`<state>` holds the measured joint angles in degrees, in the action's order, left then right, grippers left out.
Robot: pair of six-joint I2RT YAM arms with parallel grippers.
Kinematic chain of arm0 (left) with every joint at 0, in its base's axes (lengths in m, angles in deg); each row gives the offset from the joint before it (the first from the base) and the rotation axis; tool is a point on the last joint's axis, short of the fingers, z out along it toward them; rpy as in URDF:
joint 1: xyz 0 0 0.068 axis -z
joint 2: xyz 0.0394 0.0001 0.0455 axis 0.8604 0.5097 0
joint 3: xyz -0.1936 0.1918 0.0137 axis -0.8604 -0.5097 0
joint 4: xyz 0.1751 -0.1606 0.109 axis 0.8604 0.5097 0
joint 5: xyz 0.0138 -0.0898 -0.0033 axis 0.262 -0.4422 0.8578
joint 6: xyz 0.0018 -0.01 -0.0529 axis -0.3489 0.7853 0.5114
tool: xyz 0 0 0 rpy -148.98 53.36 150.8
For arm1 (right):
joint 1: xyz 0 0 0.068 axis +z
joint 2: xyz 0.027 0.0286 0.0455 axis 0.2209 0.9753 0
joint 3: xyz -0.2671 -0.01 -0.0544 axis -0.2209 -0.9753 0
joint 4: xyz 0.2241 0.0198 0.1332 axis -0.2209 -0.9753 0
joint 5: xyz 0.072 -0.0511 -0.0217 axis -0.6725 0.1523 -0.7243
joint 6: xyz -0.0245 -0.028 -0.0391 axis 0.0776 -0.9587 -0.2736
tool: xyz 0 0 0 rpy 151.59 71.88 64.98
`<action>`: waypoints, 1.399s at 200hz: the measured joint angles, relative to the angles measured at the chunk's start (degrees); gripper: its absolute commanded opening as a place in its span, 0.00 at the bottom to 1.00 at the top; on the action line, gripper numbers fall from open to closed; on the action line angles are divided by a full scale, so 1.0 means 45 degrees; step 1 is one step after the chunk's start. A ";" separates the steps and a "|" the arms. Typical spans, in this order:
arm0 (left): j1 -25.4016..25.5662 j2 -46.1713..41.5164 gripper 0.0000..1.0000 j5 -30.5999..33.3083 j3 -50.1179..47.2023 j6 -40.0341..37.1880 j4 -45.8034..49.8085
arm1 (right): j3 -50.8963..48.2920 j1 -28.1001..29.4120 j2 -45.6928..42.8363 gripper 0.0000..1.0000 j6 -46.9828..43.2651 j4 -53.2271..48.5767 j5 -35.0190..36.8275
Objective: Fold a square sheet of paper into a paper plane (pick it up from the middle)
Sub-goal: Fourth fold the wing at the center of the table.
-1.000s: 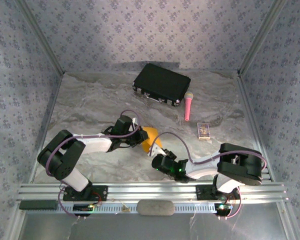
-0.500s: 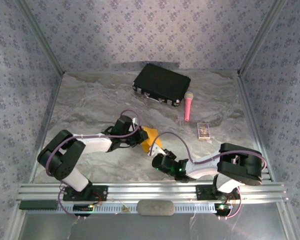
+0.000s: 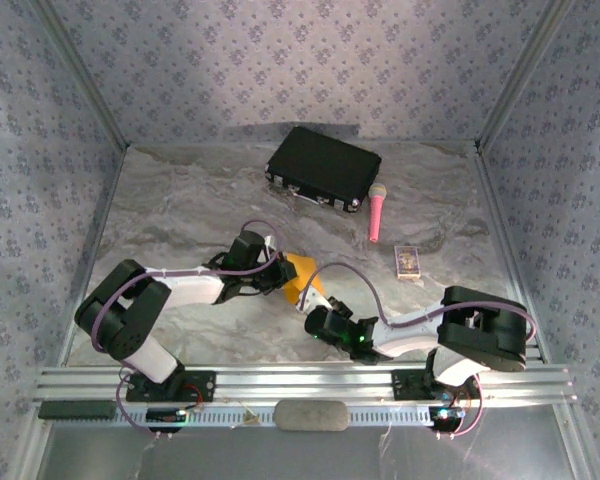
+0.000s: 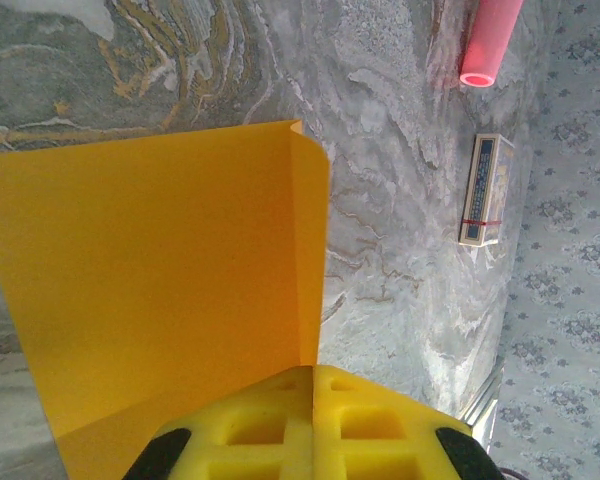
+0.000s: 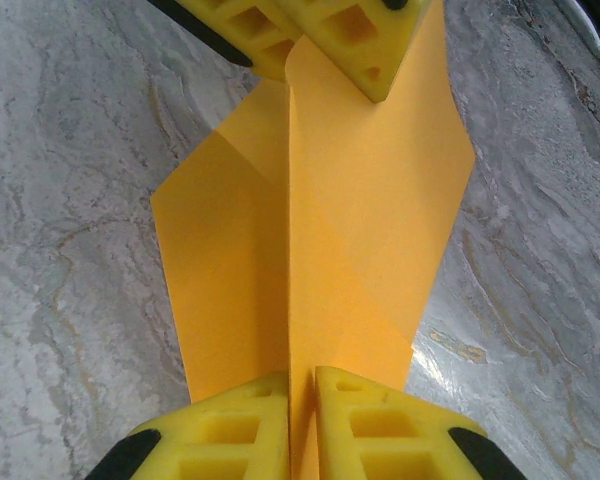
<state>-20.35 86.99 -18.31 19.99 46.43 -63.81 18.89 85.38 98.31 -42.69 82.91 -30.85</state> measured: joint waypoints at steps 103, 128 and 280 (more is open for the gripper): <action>0.0000 -0.0287 0.40 0.0165 -0.0005 0.0034 0.0097 | 0.0005 -0.0447 0.0000 0.03 0.0704 0.0000 -0.0957; -0.0005 -0.1195 0.55 0.0602 -0.0005 -0.0199 0.0714 | 0.0000 -0.1020 0.0000 0.02 0.1214 0.0087 -0.2089; -0.0170 -0.2608 0.48 0.1525 -0.0010 -0.0636 0.2356 | -0.0500 -0.4231 0.0000 0.00 0.3866 0.1787 -0.8602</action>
<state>-21.12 75.25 -11.45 19.94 43.56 -53.21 16.63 66.34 98.31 -25.29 90.96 -69.56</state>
